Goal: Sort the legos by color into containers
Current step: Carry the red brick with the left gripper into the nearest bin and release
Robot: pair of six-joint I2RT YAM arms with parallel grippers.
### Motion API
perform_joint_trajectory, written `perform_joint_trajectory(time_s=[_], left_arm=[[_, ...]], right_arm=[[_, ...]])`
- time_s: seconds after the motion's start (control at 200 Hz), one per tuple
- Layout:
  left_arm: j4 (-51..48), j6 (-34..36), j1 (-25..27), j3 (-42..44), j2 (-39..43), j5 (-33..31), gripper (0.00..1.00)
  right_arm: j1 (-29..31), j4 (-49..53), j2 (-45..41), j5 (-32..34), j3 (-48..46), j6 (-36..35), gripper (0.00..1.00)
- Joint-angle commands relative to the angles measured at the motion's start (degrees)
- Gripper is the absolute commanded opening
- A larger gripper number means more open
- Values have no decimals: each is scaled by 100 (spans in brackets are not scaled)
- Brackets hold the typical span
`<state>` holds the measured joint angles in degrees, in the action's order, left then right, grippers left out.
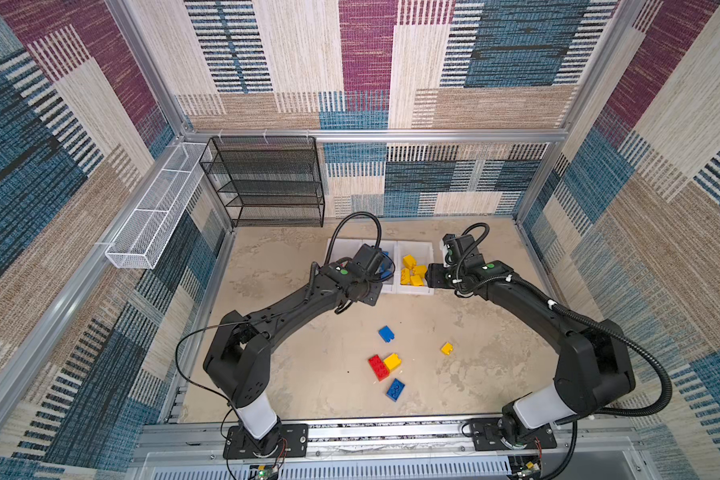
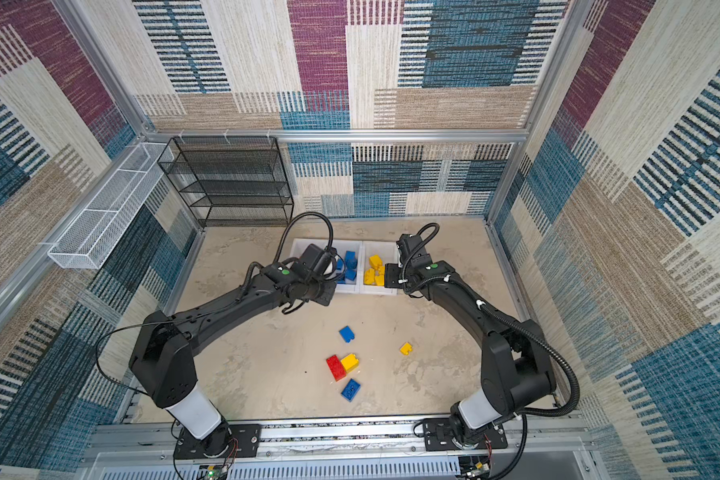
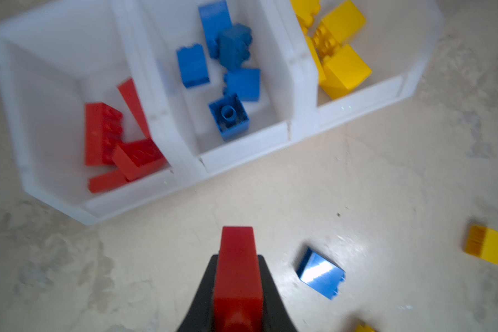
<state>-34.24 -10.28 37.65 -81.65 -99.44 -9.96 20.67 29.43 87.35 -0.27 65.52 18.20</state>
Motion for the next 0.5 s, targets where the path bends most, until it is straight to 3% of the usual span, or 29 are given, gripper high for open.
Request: perform_joint_trajectory(time_s=[0.0,0.235,0.376,0.491], left_arm=[[-207,412,-459,-477,-445,31,12],[-704,344,-1183,-1783,-1776,267,13],[-817,263,-1266,-2218,-2213,448,15],[-810,257,-1272,-2353,-2337,328,22]], right_arm=[[8,-114,-51,-46,-21,87,65],[8,-26,-295,59,-135,69,65],[7,1,-433,89,-296,87,65],[-1,18,-506,93,-360,121,66]])
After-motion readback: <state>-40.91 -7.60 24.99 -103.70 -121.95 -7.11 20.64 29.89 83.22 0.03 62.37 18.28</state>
